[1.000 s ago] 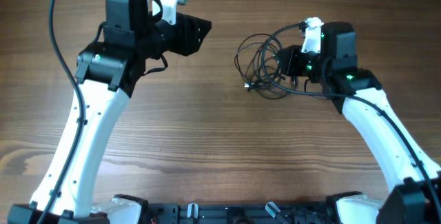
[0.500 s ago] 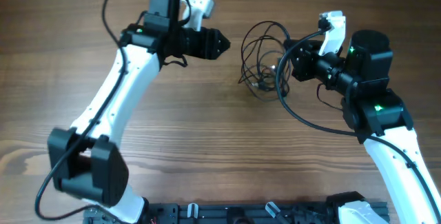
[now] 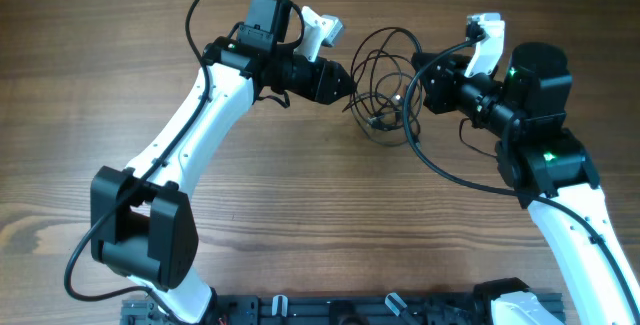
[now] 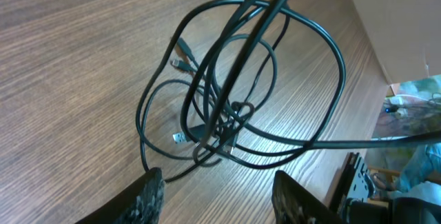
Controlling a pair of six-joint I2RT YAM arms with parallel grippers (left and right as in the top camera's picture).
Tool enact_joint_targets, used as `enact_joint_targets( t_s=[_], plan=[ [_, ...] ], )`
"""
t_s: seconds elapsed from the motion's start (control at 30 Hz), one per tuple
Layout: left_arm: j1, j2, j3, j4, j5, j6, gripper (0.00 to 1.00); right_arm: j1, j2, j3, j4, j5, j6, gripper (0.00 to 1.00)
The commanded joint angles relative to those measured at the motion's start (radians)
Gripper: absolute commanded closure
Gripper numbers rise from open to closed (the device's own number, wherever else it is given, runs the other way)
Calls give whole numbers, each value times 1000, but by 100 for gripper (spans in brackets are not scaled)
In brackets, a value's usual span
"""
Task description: Untangle cables
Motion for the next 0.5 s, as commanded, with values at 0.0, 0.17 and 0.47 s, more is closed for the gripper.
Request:
enact_joint_targets(
  t_s=[0.0, 0.17, 0.47],
  plan=[
    [-1, 3, 1, -9, 20, 23, 47, -3, -21, 14, 9, 10, 11, 96],
    [-34, 3, 1, -4, 23, 15, 47, -2, -21, 14, 9, 9, 14, 96],
    [-122, 3, 1, 156, -39, -11, 52, -2, -21, 14, -22, -6, 13, 96]
  ],
)
